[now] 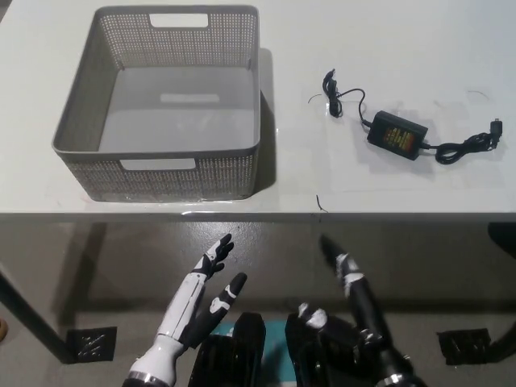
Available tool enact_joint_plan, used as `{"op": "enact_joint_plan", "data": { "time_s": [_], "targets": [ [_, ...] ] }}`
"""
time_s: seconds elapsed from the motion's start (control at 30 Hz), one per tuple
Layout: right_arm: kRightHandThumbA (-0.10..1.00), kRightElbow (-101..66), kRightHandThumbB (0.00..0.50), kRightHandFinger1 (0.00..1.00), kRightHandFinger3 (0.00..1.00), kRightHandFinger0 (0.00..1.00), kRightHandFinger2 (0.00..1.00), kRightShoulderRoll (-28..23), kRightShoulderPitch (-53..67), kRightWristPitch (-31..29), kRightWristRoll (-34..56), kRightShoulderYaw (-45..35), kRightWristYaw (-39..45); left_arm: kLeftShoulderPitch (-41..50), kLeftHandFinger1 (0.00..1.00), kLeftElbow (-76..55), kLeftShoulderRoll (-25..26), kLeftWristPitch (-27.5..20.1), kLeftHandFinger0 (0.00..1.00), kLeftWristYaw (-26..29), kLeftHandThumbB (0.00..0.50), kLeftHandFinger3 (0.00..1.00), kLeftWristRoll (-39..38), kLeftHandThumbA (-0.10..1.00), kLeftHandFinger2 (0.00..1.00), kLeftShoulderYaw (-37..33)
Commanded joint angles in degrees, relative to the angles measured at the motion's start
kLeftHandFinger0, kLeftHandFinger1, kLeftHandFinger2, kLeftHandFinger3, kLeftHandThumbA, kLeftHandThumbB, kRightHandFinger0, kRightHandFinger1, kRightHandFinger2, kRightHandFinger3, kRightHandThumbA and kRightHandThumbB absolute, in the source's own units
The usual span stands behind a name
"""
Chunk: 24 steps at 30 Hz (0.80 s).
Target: Use the right hand to pick up a black power cord and place it into a container on the left hand side
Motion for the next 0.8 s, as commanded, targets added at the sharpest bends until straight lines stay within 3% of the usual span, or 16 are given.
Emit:
{"op": "enact_joint_plan", "data": {
  "time_s": [0.0,0.13,0.37,0.43,0.53,0.67,0.77],
  "targets": [
    [1.00,-8.58,0.341,1.00,1.00,1.00,1.00,-1.31,0.33,-4.26,3.45,-3.11,0.34,-1.15,1.00,-2.48,0.30,-2.37,1.00,0.62,0.000,1.00,0.82,0.86,1.00,0.44],
    [0.94,-16.01,0.322,1.00,1.00,1.00,1.00,-1.96,0.64,-1.30,6.61,-5.59,0.84,-1.29,1.00,-2.58,0.43,-1.70,1.00,0.17,0.000,1.00,0.92,0.83,1.00,0.39],
    [0.97,-22.24,0.382,1.00,1.00,1.00,1.00,-3.26,-0.80,2.68,3.89,-9.66,-0.12,-0.98,1.00,-2.47,0.68,-1.91,1.00,-0.14,0.000,1.00,1.02,0.78,1.00,0.29],
    [0.96,-22.36,0.367,1.00,1.00,1.00,1.00,-5.24,-3.91,4.73,2.10,-11.70,-0.41,-0.98,1.00,-2.41,0.77,-2.06,1.00,-0.35,0.000,1.00,0.75,0.73,1.00,0.22],
    [0.94,-22.57,0.343,1.00,1.00,1.00,1.00,-6.68,-6.16,6.94,1.81,-13.12,-0.02,-0.75,1.00,-2.65,0.77,-1.67,1.00,-0.43,0.000,1.00,0.86,0.75,1.00,0.17],
    [0.96,-22.31,0.341,1.00,1.00,1.00,1.00,-10.42,-11.20,12.55,-0.34,-15.14,0.47,-0.56,1.00,-2.72,0.65,-1.58,1.00,-0.69,0.000,1.00,0.65,0.72,1.00,0.11],
    [0.88,-20.67,0.326,1.00,1.00,1.00,1.00,-13.32,-15.07,15.43,-2.05,-15.98,0.83,0.51,1.00,-2.89,0.44,-1.58,1.00,-0.83,0.003,1.00,0.73,0.74,1.00,-0.21]
  ]
}}
